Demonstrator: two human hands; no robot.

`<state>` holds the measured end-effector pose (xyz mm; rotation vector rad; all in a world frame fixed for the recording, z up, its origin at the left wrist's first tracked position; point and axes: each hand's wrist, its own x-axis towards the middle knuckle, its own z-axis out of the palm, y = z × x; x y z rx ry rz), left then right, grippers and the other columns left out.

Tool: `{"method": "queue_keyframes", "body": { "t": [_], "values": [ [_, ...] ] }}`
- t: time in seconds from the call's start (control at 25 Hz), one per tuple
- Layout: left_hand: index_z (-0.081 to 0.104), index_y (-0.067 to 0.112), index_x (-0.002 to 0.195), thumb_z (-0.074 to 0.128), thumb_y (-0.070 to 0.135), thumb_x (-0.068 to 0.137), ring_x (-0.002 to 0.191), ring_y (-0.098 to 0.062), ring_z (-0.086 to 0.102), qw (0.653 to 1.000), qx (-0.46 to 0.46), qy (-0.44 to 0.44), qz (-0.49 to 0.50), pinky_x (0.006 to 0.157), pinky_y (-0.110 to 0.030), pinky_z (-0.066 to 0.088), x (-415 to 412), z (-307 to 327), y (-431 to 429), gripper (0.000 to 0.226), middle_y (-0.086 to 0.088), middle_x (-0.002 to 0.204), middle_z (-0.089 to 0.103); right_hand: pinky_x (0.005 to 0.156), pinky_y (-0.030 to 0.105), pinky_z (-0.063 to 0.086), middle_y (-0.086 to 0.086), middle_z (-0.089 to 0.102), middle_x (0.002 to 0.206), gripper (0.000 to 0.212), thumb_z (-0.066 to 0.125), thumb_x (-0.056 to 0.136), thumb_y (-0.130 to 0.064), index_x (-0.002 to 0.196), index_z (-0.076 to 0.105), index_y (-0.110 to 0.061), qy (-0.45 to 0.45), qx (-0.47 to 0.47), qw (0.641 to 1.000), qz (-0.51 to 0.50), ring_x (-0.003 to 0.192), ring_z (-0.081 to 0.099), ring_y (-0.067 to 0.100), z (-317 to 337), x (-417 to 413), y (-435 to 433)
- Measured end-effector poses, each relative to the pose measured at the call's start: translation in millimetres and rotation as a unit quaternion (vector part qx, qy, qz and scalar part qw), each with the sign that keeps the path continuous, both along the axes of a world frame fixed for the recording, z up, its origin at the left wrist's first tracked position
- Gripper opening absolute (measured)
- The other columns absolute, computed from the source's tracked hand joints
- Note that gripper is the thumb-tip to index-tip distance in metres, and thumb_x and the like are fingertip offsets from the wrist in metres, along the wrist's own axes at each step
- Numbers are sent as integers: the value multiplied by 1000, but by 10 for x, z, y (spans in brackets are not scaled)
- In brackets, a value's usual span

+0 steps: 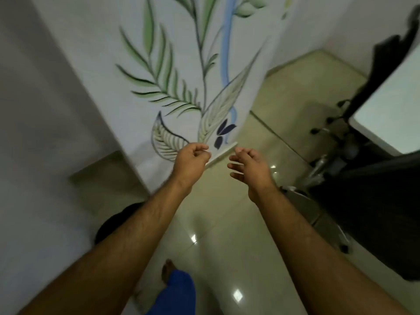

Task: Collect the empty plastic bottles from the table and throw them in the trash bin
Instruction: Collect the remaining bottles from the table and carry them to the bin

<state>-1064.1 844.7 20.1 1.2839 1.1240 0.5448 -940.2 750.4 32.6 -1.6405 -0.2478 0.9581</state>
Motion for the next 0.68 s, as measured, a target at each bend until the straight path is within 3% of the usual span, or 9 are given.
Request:
{"method": "queue_keyframes", "body": {
  "t": [0.12, 0.28, 0.4, 0.56, 0.68],
  "values": [
    [66, 21, 96, 65, 14, 85, 83, -19, 64, 991, 64, -33, -109, 74, -32, 50, 840, 513, -802, 13, -11, 92, 69, 68, 31, 51, 3, 69, 91, 7, 60, 97, -24, 92, 65, -21, -37, 41, 993, -102, 80, 65, 17, 446, 672, -1091],
    [65, 21, 97, 63, 7, 88, 91, -18, 66, 960, 92, -73, -253, 73, -23, 48, 1798, 903, -2375, 17, -12, 100, 72, 62, 25, 51, 4, 71, 96, 10, 60, 96, -22, 91, 68, -23, -73, 50, 972, -219, 82, 65, 13, 763, 1281, -3009],
    [64, 22, 106, 60, 8, 91, 93, -10, 66, 933, 87, -96, -335, 65, -16, 47, 2385, 1106, -3687, 20, -2, 101, 71, 72, 28, 52, -1, 72, 106, 11, 64, 92, -24, 101, 70, -27, -90, 47, 944, -313, 97, 67, 14, 880, 1609, -4423],
    [63, 26, 115, 62, 15, 92, 99, -8, 65, 896, 101, -112, -418, 77, -23, 50, 3056, 1268, -5175, 26, 4, 107, 69, 75, 29, 53, 1, 71, 108, 13, 62, 94, -23, 106, 67, -27, -115, 66, 899, -418, 96, 66, 14, 1066, 2056, -5916],
    [62, 23, 119, 62, 13, 92, 101, -6, 65, 859, 95, -127, -487, 78, -20, 49, 3563, 1295, -6047, 29, 4, 108, 68, 74, 31, 51, 3, 69, 104, 8, 58, 97, -21, 102, 63, -24, -127, 80, 873, -464, 90, 64, 14, 1135, 2441, -6779]
  ]
}}
